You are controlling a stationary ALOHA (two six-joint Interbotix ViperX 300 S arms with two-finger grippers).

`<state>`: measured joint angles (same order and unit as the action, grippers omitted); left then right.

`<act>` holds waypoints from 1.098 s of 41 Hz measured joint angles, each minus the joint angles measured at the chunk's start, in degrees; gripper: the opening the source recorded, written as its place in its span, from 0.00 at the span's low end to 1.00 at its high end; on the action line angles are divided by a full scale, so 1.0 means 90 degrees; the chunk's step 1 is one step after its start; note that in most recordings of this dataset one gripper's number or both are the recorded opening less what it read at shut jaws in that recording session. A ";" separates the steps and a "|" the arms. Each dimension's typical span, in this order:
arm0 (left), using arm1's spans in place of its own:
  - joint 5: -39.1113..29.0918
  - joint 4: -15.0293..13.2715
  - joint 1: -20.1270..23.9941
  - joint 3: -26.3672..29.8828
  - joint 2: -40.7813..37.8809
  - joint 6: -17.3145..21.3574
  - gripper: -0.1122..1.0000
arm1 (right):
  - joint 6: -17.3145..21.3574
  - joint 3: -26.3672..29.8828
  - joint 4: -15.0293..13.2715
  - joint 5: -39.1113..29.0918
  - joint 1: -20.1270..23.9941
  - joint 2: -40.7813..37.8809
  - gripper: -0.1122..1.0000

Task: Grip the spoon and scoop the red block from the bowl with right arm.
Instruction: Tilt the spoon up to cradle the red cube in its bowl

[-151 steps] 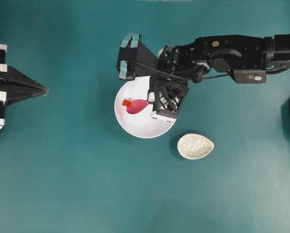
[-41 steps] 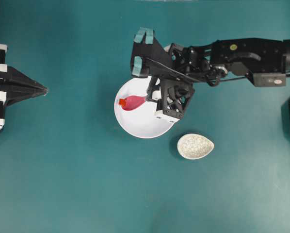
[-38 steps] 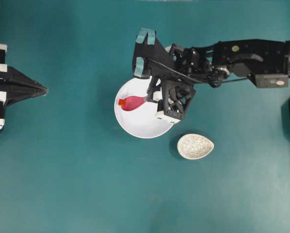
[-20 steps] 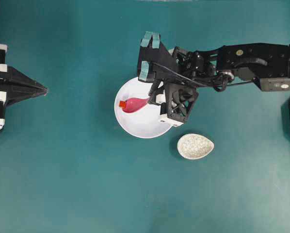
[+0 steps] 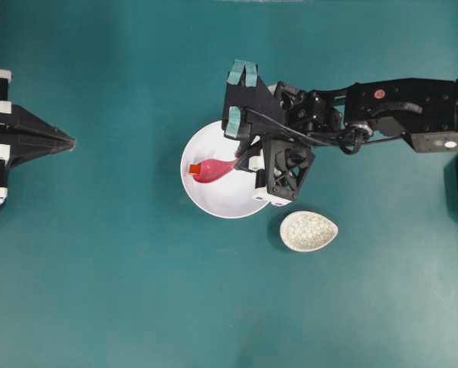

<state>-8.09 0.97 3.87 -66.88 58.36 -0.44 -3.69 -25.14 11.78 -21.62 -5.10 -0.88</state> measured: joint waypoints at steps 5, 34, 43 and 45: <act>0.0000 0.0000 0.0000 0.0000 0.0000 0.0000 0.10 | 0.0000 -0.0049 0.0000 0.0146 0.0000 0.0000 0.32; 0.0000 0.0000 0.0000 0.0000 0.0000 -0.0020 0.10 | 0.0000 -0.1123 0.0029 0.1514 0.0107 0.0654 0.32; 0.0000 0.0000 0.0000 0.0000 0.0000 -0.0020 0.10 | -0.0010 -0.1533 0.0039 0.2168 0.0225 0.0771 0.32; 0.0000 0.0000 0.0000 0.0000 0.0000 -0.0020 0.10 | 0.0000 -0.1631 0.0039 0.2344 0.0254 0.0791 0.32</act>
<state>-8.09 0.97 3.87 -66.88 58.36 -0.62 -3.69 -39.81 12.13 -0.53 -2.81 6.24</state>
